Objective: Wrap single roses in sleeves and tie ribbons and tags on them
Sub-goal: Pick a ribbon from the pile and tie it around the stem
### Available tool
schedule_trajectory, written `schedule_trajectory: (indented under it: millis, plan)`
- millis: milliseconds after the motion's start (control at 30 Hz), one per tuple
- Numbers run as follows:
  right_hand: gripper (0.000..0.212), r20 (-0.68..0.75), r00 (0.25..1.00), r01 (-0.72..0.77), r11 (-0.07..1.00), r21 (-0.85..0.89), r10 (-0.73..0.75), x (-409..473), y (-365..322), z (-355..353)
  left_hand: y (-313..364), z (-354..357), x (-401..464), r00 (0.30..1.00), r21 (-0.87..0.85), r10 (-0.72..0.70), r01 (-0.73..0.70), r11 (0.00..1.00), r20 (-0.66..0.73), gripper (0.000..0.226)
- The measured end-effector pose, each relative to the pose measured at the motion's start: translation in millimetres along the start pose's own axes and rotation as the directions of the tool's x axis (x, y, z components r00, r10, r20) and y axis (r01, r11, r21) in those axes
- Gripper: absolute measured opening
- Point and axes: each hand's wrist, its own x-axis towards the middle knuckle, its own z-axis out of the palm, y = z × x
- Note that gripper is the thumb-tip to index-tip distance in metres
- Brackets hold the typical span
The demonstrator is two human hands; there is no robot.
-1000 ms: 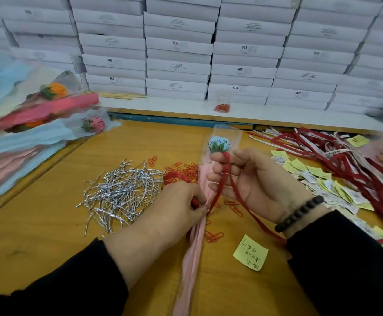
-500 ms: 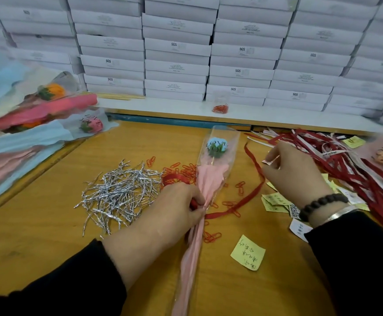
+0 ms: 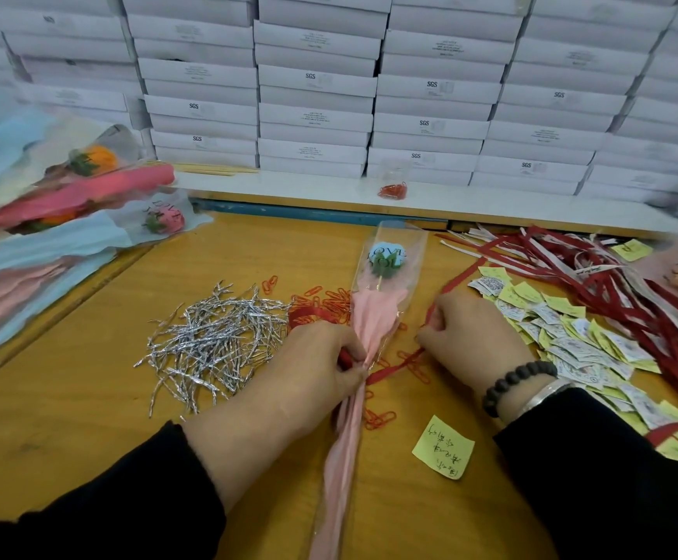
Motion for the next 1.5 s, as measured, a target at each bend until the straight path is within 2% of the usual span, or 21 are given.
schedule_trajectory:
  millis: [67, 100, 167, 200, 233, 367, 400, 433, 533, 567, 633, 700, 800, 900, 1000, 1100, 1233, 1433, 1500]
  plan:
    - [0.014, -0.097, 0.995, 0.066, 0.949, 0.31, -0.037, -2, -5, 0, 0, 0, 0, 1.0, 0.002, -0.004, 0.004, 1.0, 0.004, 0.016]
    - [0.013, -0.098, 0.995, 0.081, 0.848, 0.524, -0.034, -4, -10, 1, 1, -1, 0, 1.0, 0.008, -0.003, 0.003, 1.0, 0.007, 0.016]
    - [0.011, 0.009, 0.999, 0.015, 0.519, 0.855, -0.043, -9, -21, 4, 2, -1, 0, 1.0, 0.026, 0.006, -0.006, 1.0, 0.01, 0.014]
    - [0.01, 0.072, 0.996, -0.045, 0.381, 0.924, -0.059, -11, -26, 7, 2, -1, -1, 1.0, 0.034, 0.009, -0.01, 0.999, 0.011, 0.012]
    - [0.009, 0.117, 0.991, -0.094, 0.303, 0.949, -0.061, -12, -29, 10, 2, -1, -1, 1.0, 0.036, 0.009, -0.01, 0.999, 0.009, 0.011]
    - [0.014, 0.201, 0.979, -0.202, 0.048, 0.978, 0.013, -12, -31, 12, 1, -2, -1, 1.0, -0.006, -0.004, 0.004, 1.0, 0.014, 0.008]
    - [0.017, 0.215, 0.976, -0.216, 0.02, 0.976, 0.014, -12, -30, 11, 2, -2, 0, 1.0, -0.013, -0.012, 0.012, 1.0, 0.027, 0.008]
    - [0.02, 0.219, 0.976, -0.219, 0.057, 0.974, -0.004, -12, -28, 11, 2, -2, 0, 0.999, -0.021, -0.02, 0.021, 1.0, 0.042, 0.008]
    - [0.019, 0.192, 0.974, -0.124, 0.42, 0.899, -0.122, -13, -24, 14, 2, -6, 1, 0.996, -0.08, -0.04, 0.046, 0.996, 0.079, 0.005]
    - [0.015, 0.19, 0.971, -0.092, 0.507, 0.857, -0.145, -13, -24, 14, 2, -8, 1, 0.995, -0.108, -0.046, 0.055, 0.993, 0.085, 0.006]
    - [0.01, 0.202, 0.965, -0.066, 0.59, 0.805, -0.167, -13, -24, 15, 0, -12, 1, 0.995, -0.167, -0.067, 0.077, 0.983, 0.07, 0.018]
    - [0.009, 0.221, 0.958, -0.067, 0.612, 0.788, -0.18, -13, -25, 15, -3, -15, 2, 0.996, -0.205, -0.089, 0.092, 0.974, 0.024, 0.027]
    - [0.007, 0.24, 0.948, -0.057, 0.628, 0.776, -0.21, -14, -24, 14, -6, -15, 3, 0.993, -0.263, -0.115, 0.103, 0.959, -0.032, 0.024]
    - [0.008, 0.24, 0.937, 0.002, 0.692, 0.721, -0.253, -14, -25, 14, -5, -13, 4, 0.988, -0.356, -0.135, 0.101, 0.929, -0.072, 0.022]
    - [0.012, 0.228, 0.932, 0.053, 0.73, 0.681, -0.281, -14, -25, 14, -3, -13, 4, 0.989, -0.407, -0.111, 0.063, 0.911, -0.095, 0.032]
    - [0.016, 0.266, 0.915, 0.016, 0.684, 0.729, -0.305, -16, -26, 13, -3, -13, 3, 0.989, -0.395, -0.058, 0.001, 0.919, -0.133, 0.043]
    - [0.008, 0.282, 0.905, -0.012, 0.643, 0.766, -0.319, -19, -27, 11, -5, -13, 3, 0.986, -0.327, -0.009, -0.047, 0.944, -0.169, 0.047]
    - [0.017, 0.259, 0.927, -0.039, 0.618, 0.785, -0.271, -18, -27, 12, -3, -18, 4, 0.976, -0.388, 0.007, -0.093, 0.917, -0.219, 0.047]
    - [0.021, 0.273, 0.927, -0.071, 0.594, 0.801, -0.257, -17, -27, 12, -6, -19, 5, 0.982, -0.43, -0.013, -0.07, 0.9, -0.188, 0.043]
